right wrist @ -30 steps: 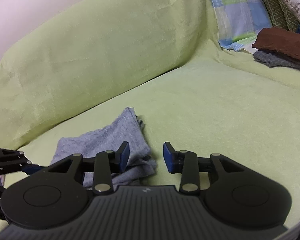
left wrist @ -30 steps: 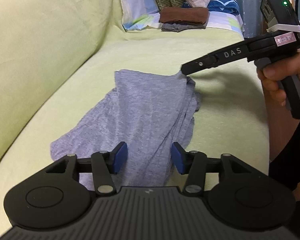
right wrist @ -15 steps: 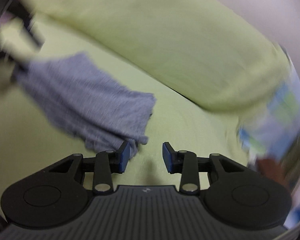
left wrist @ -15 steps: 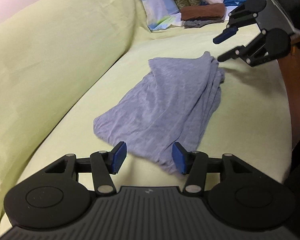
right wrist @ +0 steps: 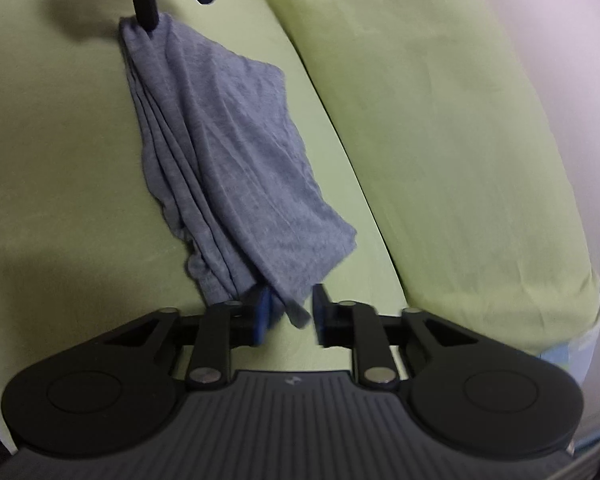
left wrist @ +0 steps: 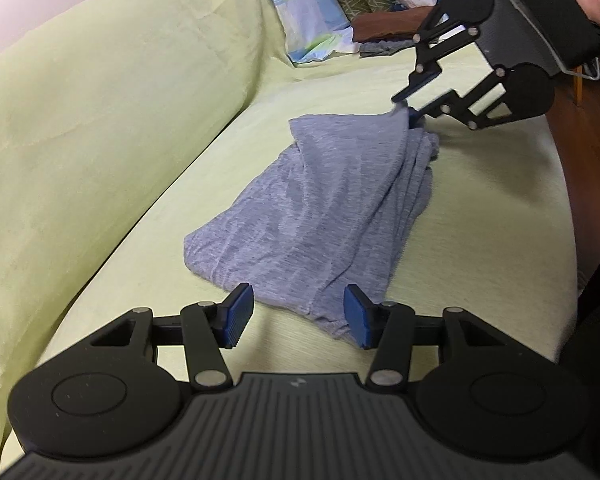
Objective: Fold clothes
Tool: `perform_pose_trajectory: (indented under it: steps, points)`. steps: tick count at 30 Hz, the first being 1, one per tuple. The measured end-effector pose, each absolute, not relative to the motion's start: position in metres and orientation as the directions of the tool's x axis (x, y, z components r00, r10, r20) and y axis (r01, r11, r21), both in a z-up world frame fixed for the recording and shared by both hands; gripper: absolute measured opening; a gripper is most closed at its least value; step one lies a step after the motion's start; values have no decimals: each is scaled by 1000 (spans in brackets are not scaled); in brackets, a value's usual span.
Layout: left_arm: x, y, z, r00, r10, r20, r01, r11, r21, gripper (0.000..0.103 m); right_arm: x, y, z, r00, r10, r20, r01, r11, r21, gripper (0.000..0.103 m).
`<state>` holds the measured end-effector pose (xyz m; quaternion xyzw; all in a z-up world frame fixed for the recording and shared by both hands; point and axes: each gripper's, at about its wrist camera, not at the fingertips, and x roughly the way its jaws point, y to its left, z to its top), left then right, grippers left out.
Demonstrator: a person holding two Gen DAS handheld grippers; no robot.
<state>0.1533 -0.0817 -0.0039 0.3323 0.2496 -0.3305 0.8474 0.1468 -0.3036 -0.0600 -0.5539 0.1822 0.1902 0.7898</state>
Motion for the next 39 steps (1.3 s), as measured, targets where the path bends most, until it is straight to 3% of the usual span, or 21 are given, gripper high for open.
perform_pose_trajectory:
  steps: [5,12,17,20,27,39]
  points:
    - [140,-96,-6,640,-440,-630,760,487,431,54,145,-297,-55,859,110,-499,-506,322,-800,2]
    - [146,-106,-23,570,-450,-687,810,446,380,53,152,-311,-44,853,80,-516,-484,494,-723,1]
    - [147,-103,-23,574,-448,-685,805,464,371,53,173,-328,-36,810,121,-573,-489,679,-548,3]
    - [146,-100,-20,578,-444,-685,801,467,374,53,178,-337,-31,816,123,-565,-450,749,-486,9]
    - [145,-100,-5,602,-481,-638,788,488,375,53,177,-385,-24,791,159,-591,-368,895,-251,12]
    - [177,-106,1,545,-537,-644,824,486,292,53,193,-437,-21,678,451,-580,-489,867,102,16]
